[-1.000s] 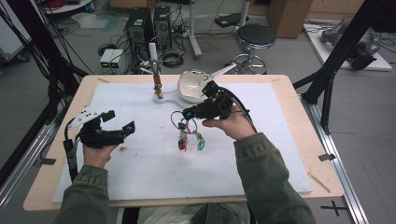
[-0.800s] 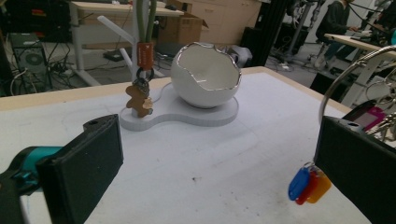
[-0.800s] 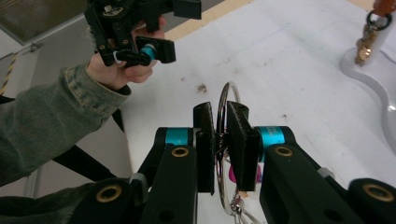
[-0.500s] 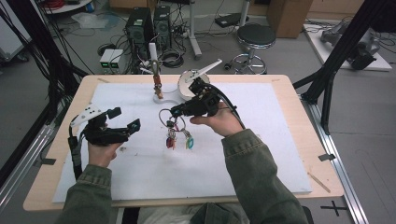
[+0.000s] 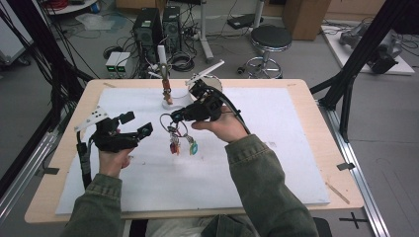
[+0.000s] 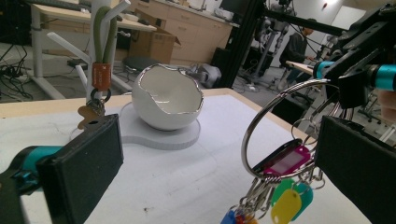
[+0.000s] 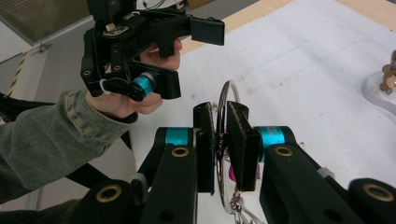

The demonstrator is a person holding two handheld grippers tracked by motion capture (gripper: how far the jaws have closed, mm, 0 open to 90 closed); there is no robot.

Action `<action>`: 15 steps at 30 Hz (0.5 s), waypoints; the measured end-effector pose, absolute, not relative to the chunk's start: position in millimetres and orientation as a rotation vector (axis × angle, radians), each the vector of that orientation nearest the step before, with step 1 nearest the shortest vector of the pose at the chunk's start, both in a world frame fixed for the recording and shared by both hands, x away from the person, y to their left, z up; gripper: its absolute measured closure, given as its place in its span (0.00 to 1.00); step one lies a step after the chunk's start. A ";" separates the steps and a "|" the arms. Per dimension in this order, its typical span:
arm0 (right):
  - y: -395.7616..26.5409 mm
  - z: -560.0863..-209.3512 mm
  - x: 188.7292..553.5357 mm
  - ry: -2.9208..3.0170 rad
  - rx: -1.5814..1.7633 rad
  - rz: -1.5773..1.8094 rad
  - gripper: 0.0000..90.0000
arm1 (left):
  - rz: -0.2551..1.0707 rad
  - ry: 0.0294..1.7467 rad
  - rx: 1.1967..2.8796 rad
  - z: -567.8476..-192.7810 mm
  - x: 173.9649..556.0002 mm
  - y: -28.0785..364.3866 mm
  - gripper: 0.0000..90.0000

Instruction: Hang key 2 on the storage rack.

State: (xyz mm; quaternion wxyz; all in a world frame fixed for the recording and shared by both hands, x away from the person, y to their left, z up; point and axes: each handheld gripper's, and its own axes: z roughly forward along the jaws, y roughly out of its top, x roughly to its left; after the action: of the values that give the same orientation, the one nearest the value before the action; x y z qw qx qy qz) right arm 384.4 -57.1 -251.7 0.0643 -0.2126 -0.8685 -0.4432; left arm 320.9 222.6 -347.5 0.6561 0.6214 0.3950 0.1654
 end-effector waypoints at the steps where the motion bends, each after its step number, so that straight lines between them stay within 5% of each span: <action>1: -55.7 -251.5 384.2 -2.621 -0.642 -1.337 0.91 | 0.368 0.895 1.404 -347.5 321.1 222.5 0.02; 13: -40.7 -252.6 384.6 -2.596 -0.643 -1.338 0.91 | 0.314 0.885 1.415 -350.0 323.5 213.0 0.04; 15: -38.5 -253.0 384.4 -2.595 -0.635 -1.339 0.91 | 0.314 0.881 1.417 -350.1 323.0 212.0 0.10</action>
State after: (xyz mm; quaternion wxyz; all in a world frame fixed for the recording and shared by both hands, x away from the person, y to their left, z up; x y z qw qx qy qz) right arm 384.4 -38.5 -253.0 0.0765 -0.2117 -0.8658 -0.4469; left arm 323.0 212.0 -350.1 0.6608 0.6263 0.3897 0.1388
